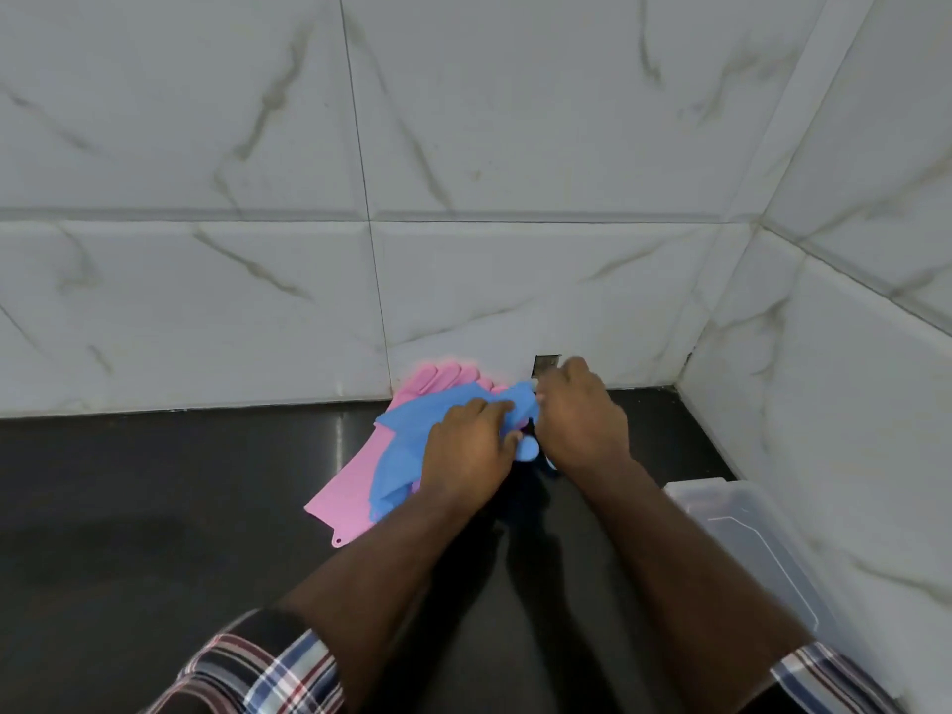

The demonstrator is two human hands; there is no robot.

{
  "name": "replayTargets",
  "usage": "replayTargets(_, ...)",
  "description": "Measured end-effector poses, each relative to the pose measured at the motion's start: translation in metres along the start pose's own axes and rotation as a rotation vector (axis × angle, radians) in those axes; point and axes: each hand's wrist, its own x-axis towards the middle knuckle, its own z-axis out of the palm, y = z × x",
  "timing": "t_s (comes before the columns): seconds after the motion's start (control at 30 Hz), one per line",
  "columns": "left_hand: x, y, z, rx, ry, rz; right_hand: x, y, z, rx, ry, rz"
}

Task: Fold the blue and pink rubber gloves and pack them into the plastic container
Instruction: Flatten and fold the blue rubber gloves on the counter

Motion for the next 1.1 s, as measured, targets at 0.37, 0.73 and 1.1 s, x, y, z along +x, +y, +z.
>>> replayTargets(0.37,0.023,0.037,-0.113,-0.494,0.211,-0.082,0.016,-0.027,-0.113,0.534,0.300,-0.044)
replayTargets(0.73,-0.029,0.030,-0.158,-1.247,-0.282,-0.306,-0.071,0.003,-0.117,1.237,-0.156,0.117)
replayTargets(1.1,-0.065,0.032,-0.167,-1.088,-0.374,-0.341,-0.102,-0.043,-0.126,1.286,-0.274,0.121)
